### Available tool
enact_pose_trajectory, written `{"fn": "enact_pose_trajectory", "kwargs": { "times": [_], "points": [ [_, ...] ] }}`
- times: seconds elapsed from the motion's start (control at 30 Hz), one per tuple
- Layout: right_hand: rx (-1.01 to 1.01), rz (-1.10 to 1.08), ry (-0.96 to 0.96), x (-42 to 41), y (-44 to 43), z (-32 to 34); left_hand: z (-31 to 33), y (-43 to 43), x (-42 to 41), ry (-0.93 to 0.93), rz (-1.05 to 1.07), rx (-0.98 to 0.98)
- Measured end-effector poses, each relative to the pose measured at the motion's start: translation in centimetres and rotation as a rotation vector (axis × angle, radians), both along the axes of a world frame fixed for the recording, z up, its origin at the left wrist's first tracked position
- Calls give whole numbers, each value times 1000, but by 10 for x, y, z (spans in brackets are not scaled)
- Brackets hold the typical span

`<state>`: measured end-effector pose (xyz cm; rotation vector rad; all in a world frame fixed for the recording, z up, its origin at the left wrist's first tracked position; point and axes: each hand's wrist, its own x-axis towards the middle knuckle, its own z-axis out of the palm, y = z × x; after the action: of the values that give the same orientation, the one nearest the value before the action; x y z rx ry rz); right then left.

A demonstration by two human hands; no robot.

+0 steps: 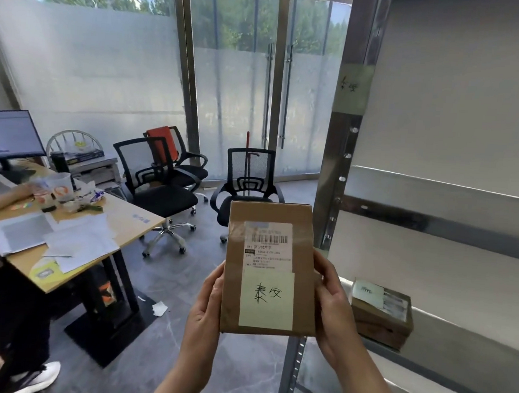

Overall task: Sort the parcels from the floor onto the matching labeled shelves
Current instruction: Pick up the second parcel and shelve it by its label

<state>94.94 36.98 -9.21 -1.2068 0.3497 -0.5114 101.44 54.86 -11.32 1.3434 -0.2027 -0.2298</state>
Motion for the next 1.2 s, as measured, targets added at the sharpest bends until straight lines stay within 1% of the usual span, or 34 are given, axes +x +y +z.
{"fn": "enact_pose_trajectory", "kwargs": {
  "times": [0.1,0.27,0.53,0.83,1.2],
  "points": [
    [6,-1,-9,17,-14,1,3,-14,16,10,7,2],
    [23,-14,-39,35,-29,0,3,-33,32,-41,-18,10],
    [9,-63,-22,38,-43,-3,-8,-50,48,6,-84,-14],
    [-27,-123,-66,53,-31,18,7,-47,75,-28,-109,-106],
    [-67,-202,-127,58,-11,45,30,-36,93,-96,-223,-188]
  ]
}}
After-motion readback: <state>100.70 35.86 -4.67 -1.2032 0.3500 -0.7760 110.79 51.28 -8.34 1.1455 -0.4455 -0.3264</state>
